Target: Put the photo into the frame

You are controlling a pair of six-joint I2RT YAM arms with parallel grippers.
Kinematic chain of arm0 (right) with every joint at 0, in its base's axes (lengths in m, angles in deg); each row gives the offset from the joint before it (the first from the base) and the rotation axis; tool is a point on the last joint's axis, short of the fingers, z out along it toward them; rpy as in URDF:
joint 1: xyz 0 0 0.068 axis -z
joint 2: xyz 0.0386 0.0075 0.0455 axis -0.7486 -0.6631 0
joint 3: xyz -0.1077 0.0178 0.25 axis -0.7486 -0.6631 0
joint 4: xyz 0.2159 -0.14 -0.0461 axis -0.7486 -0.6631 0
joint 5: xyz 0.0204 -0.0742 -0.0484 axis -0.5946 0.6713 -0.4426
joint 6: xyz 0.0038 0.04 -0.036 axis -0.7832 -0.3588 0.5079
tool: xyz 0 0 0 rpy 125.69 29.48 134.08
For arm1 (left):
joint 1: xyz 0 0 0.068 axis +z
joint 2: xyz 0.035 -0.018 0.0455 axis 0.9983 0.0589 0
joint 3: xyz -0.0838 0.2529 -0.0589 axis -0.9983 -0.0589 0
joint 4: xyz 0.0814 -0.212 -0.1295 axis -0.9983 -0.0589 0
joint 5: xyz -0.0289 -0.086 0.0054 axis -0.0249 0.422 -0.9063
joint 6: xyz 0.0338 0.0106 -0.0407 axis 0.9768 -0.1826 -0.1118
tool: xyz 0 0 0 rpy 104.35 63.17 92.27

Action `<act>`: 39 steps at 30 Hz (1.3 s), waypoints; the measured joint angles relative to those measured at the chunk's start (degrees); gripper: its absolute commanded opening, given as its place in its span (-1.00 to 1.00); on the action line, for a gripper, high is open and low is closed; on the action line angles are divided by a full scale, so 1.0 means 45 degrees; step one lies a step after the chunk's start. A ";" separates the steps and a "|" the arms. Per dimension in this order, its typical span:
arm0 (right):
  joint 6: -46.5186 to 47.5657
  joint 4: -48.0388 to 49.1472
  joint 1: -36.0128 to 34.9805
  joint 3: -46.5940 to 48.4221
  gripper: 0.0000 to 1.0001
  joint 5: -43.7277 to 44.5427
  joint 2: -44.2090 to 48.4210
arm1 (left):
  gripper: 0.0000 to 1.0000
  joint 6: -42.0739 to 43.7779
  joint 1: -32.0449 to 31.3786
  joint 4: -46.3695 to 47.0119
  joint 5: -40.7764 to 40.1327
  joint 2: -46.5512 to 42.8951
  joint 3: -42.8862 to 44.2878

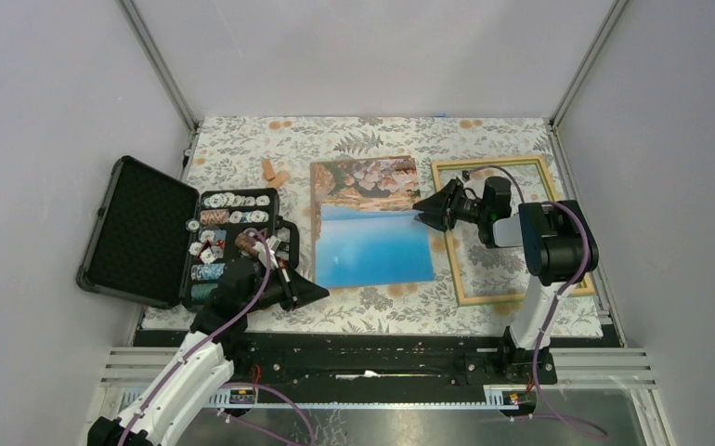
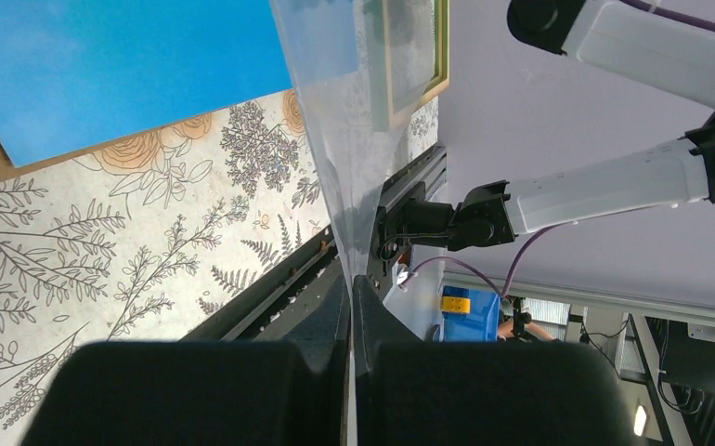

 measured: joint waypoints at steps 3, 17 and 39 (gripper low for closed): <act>-0.0937 0.1166 -0.0049 0.0432 0.01 -0.0083 -0.0568 | -1.00 0.0005 0.0000 0.0131 0.0083 0.0000 0.0000; -0.0277 -0.0087 -0.0933 0.2079 -0.14 -0.0185 -0.0792 | -1.00 0.0092 0.0000 0.0753 0.0816 0.0015 -0.0005; 0.6572 -1.0375 -0.0291 0.4172 -1.00 0.0471 0.2477 | 0.97 0.0874 -0.0024 -0.0141 0.0636 0.1025 0.0389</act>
